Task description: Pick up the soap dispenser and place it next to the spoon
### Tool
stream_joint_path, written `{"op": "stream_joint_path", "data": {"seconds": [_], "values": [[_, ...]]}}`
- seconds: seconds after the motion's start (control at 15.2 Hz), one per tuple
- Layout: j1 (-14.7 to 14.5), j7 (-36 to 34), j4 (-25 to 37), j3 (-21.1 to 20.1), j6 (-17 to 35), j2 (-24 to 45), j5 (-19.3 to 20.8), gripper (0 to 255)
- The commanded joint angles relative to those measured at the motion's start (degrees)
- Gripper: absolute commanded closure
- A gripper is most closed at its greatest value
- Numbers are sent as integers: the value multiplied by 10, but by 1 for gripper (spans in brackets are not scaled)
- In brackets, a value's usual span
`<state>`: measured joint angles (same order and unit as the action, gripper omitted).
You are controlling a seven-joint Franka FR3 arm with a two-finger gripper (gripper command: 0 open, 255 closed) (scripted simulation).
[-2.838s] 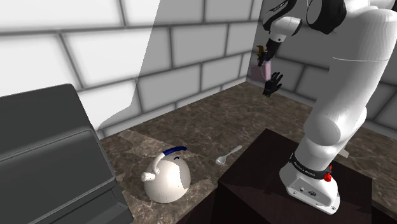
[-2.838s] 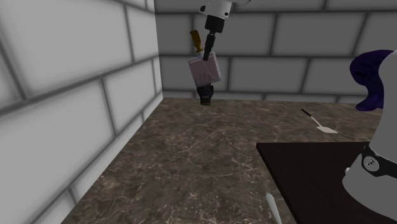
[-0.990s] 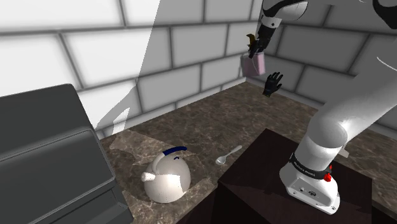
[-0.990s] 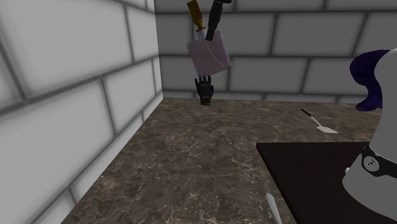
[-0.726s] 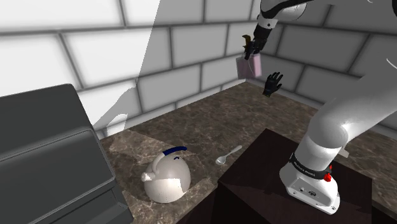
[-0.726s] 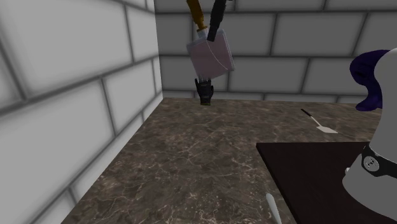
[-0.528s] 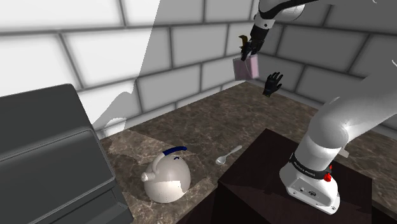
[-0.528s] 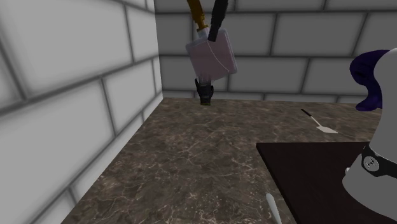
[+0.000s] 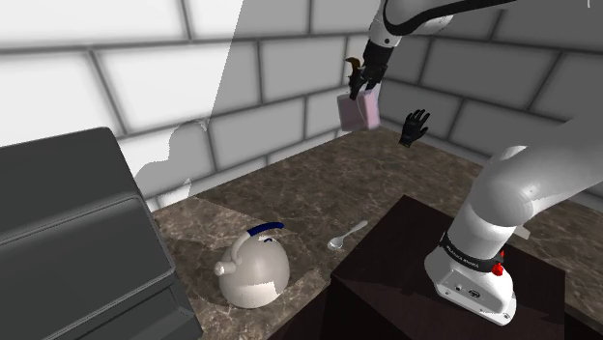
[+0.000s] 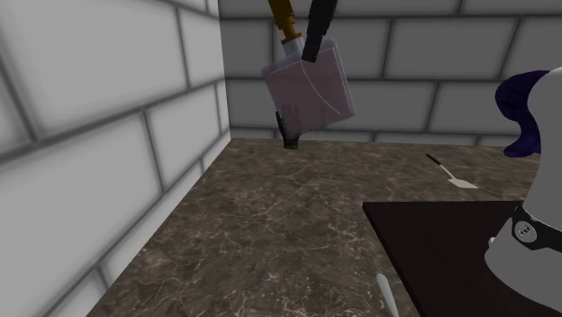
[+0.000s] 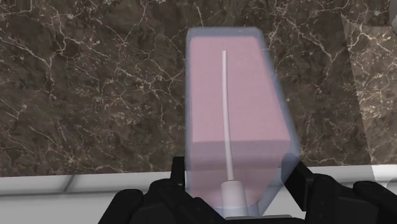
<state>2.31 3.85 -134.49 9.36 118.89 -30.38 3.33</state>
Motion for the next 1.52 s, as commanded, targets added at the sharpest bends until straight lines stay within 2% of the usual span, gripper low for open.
{"op": "stream_joint_path", "data": {"seconds": [0.0,0.73,1.45], "values": [[-8,-30,-7,-23,-1,-8,-4,255],[-59,-196,-5,-160,-7,-8,-34,255],[-59,-201,-81,-165,81,4,-34,255]]}}
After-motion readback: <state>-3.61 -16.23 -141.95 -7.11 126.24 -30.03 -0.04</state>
